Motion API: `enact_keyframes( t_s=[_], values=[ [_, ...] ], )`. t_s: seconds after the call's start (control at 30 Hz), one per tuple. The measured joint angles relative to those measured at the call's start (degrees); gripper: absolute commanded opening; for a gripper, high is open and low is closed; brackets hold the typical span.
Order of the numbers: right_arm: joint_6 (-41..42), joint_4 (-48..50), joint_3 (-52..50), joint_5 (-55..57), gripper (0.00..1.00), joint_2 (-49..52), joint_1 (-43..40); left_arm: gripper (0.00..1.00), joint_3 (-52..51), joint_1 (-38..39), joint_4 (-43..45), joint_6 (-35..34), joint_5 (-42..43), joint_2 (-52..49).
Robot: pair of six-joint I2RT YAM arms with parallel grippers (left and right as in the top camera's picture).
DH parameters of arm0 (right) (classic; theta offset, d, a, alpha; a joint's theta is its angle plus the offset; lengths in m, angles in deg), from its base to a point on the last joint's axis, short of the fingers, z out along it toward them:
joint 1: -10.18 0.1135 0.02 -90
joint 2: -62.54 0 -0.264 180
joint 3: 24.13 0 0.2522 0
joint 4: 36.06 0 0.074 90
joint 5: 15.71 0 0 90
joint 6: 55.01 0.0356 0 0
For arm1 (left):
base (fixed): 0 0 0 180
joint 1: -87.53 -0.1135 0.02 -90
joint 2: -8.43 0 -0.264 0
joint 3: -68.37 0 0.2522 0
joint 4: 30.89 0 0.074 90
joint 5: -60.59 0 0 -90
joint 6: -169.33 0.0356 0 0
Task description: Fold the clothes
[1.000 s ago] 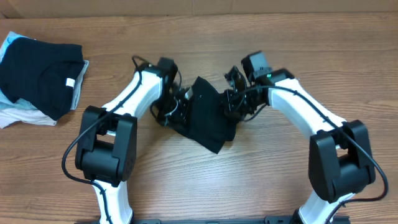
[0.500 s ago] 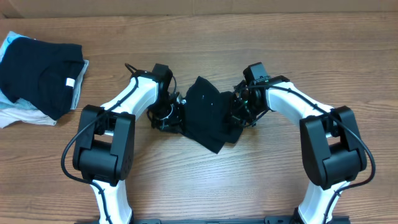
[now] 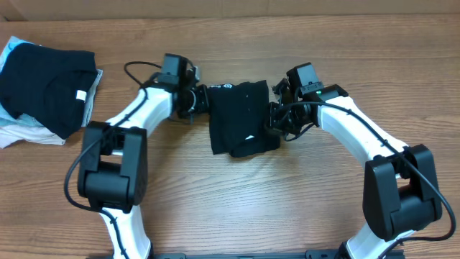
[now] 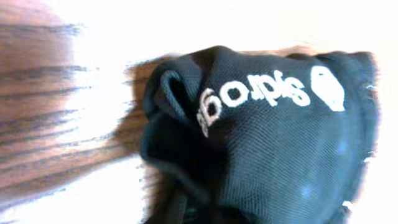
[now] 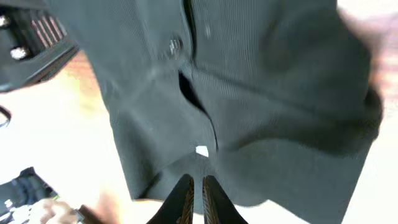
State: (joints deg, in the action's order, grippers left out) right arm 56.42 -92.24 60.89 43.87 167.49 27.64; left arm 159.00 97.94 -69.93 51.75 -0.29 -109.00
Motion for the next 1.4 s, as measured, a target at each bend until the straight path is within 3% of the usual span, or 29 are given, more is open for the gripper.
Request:
enact_keyframes(
  t_s=[0.13,0.23,0.33,0.53,0.73,1.03,1.2,1.4],
  values=[
    [1.6,2.0,0.0,2.9,0.11,0.0,0.0,0.84,0.0,-2.2,-5.8,1.4,8.3,0.0],
    [4.4,4.0,0.0,4.9,0.12,0.5,0.0,1.00,0.0,-2.5,-12.5,4.0,9.9,0.0],
    [7.1,5.8,0.0,5.8,0.12,2.5,0.0,1.00,0.0,-2.6,-16.2,5.7,9.2,0.0],
    [10.4,9.8,0.0,4.8,0.13,9.3,0.2,0.96,0.0,-2.6,-14.6,8.4,8.7,0.0],
    [11.4,10.3,0.7,3.0,0.15,11.0,0.1,1.00,0.2,-4.2,-19.9,10.8,8.7,0.0],
    [11.6,10.4,0.7,2.1,0.17,11.1,-0.2,1.00,0.2,-13.0,-16.9,22.1,18.8,0.0],
    [11.6,10.4,0.7,2.1,0.17,11.1,-0.2,1.00,0.1,-8.0,-13.6,24.7,18.4,0.0],
    [11.6,10.2,0.7,2.1,0.17,11.1,-0.2,1.00,0.3,-1.1,-10.3,19.5,16.4,-2.8]
  ],
)
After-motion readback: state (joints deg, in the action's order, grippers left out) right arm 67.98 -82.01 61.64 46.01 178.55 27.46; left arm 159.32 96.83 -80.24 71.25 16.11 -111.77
